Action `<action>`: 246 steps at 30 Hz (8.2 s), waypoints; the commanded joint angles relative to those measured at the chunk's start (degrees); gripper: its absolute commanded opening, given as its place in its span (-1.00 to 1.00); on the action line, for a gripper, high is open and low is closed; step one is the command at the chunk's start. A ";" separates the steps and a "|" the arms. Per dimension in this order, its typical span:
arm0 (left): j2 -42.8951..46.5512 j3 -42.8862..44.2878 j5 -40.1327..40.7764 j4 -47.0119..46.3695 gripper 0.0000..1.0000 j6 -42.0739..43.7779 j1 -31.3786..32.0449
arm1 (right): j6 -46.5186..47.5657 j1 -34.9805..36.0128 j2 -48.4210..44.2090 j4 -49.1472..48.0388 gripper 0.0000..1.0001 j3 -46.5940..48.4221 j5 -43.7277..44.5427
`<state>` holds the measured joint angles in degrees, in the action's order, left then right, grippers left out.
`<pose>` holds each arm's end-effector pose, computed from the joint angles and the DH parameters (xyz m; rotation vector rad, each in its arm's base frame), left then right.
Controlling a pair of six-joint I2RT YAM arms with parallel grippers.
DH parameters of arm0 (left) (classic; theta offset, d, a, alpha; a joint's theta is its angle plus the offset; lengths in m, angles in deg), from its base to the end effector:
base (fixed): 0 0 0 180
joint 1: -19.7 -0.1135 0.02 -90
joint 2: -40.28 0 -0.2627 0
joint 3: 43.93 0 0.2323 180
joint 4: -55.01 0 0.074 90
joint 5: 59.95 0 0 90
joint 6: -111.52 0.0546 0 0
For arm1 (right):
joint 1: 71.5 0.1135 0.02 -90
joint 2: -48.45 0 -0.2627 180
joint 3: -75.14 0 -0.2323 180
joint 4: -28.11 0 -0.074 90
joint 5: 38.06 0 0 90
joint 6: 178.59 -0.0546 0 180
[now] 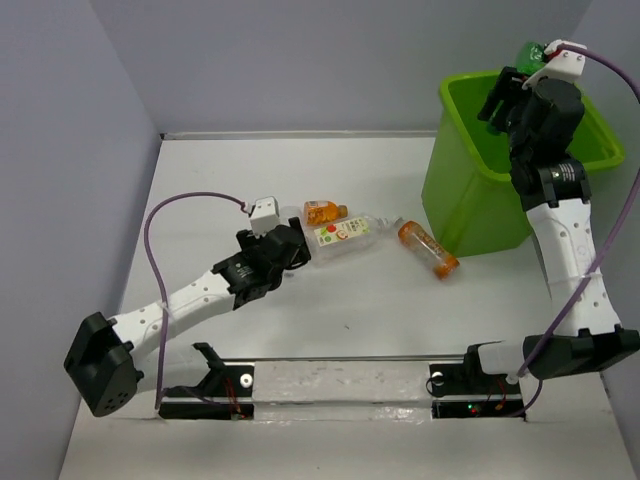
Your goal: Put the plastic bottles in the bin
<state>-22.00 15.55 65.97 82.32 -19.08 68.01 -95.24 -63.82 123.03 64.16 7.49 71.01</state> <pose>0.1783 -0.1520 0.2754 -0.2347 1.9914 -0.3392 0.2594 0.0170 0.5128 0.2494 1.5224 -0.0580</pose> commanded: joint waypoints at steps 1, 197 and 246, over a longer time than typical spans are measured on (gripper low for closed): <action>-4.67 -0.21 -0.06 -1.08 0.98 0.43 -1.47 | 3.31 -1.44 1.27 4.76 0.90 4.30 7.20; -7.50 1.54 -27.13 -30.62 -0.70 21.18 14.70 | -27.36 2.68 -34.43 -7.45 0.99 -48.78 -53.00; 5.32 3.74 -11.67 -24.83 0.98 16.08 23.32 | -18.06 15.78 -18.71 -4.30 -1.00 -14.01 -17.33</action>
<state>-21.70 18.94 48.55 50.73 0.94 91.60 -119.33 -47.07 101.40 64.62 -24.05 41.53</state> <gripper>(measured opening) 0.949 0.506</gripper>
